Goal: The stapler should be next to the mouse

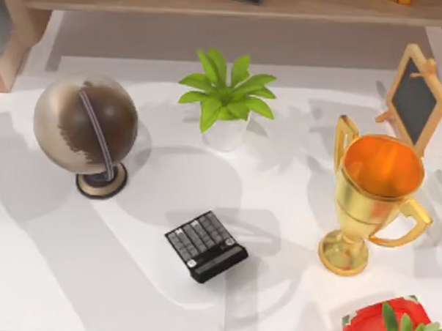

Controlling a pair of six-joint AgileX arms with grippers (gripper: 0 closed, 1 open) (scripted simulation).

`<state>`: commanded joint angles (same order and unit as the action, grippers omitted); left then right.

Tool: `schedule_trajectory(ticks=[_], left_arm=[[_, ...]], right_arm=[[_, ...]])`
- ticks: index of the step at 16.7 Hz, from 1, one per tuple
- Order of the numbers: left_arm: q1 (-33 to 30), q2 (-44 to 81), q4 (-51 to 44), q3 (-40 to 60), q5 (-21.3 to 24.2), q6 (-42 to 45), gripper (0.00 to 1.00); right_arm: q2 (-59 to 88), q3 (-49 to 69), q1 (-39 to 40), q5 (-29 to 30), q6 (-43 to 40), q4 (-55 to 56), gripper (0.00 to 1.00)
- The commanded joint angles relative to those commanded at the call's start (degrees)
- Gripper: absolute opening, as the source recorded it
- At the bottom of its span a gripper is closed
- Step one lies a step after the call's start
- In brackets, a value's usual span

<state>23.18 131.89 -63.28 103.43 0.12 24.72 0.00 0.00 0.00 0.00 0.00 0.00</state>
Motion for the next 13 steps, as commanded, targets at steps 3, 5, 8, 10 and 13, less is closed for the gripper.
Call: schedule_trajectory(ticks=[3,5,8,10,13], left_arm=[[0.0,0.0,0.0,0.0,0.0,0.0,0.68],[0.0,0.0,0.0,0.0,0.0,0.0,0.83],[0.0,0.0,0.0,0.0,0.0,0.0,1.0],[0.0,0.0,0.0,0.0,0.0,0.0,1.0],[0.0,0.0,0.0,0.0,0.0,0.0,1.0]], right_arm=[[0.0,0.0,0.0,0.0,0.0,0.0,1.0],[0.0,0.0,0.0,0.0,0.0,0.0,1.0],[0.0,0.0,0.0,0.0,0.0,0.0,1.0],[0.0,0.0,0.0,0.0,0.0,0.0,1.0],[0.0,0.0,0.0,0.0,0.0,0.0,1.0]])
